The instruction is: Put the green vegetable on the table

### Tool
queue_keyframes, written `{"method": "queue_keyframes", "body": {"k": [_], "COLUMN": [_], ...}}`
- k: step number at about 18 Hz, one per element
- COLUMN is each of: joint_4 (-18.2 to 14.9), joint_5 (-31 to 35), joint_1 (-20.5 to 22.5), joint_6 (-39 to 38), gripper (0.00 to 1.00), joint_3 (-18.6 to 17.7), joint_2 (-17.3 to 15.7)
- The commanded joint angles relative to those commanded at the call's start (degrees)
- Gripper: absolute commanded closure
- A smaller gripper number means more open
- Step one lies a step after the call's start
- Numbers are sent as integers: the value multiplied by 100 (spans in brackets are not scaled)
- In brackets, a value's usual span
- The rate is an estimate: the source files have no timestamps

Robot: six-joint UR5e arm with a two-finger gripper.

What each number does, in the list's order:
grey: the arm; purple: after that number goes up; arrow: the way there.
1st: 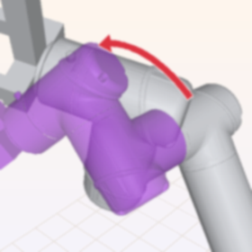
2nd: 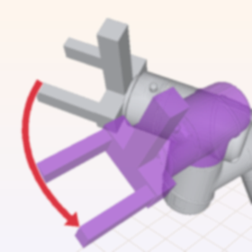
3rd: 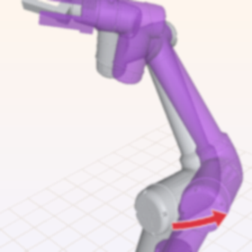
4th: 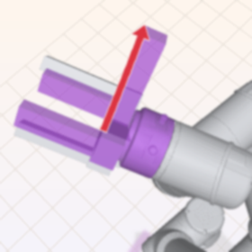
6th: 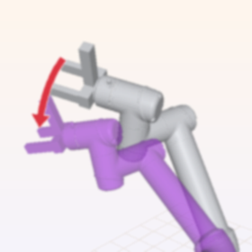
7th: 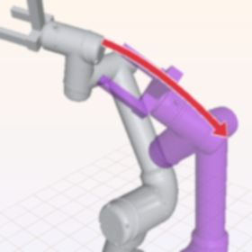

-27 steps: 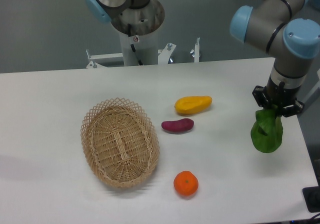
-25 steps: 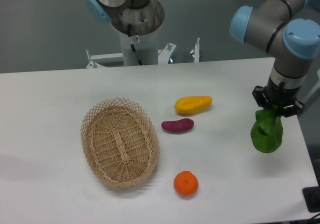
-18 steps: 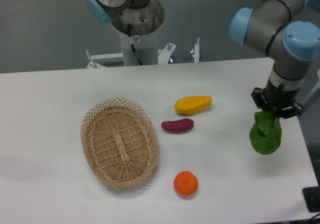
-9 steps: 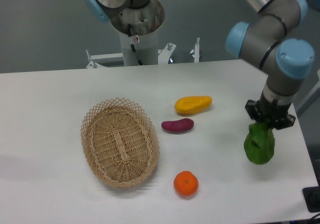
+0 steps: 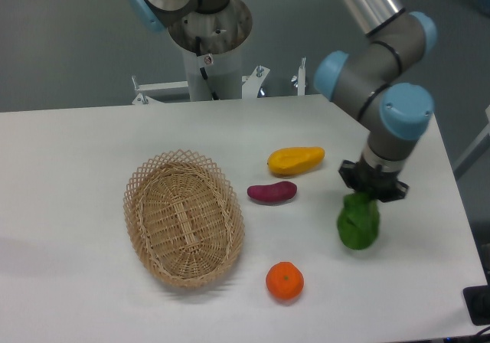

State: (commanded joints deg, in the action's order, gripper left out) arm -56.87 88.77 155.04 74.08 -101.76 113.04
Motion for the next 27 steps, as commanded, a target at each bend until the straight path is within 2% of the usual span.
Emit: {"method": "queue_keyframes", "body": {"k": [2, 3, 5, 6, 10, 16, 24, 27], "joint_4": [0, 0, 0, 9, 17, 114, 35, -157], "joint_5": [0, 9, 0, 0, 9, 26, 53, 53], "joint_1": [9, 0, -17, -18, -18, -35, 26, 44], "joint_6": [151, 151, 125, 90, 81, -51, -7, -7], "gripper": [72, 54, 11, 0, 0, 0, 0, 0], "joint_3": [-177, -195, -195, -195, -73, 331, 1210, 1649], "joint_2": [-88, -97, -106, -115, -141, -133, -1, 253]}}
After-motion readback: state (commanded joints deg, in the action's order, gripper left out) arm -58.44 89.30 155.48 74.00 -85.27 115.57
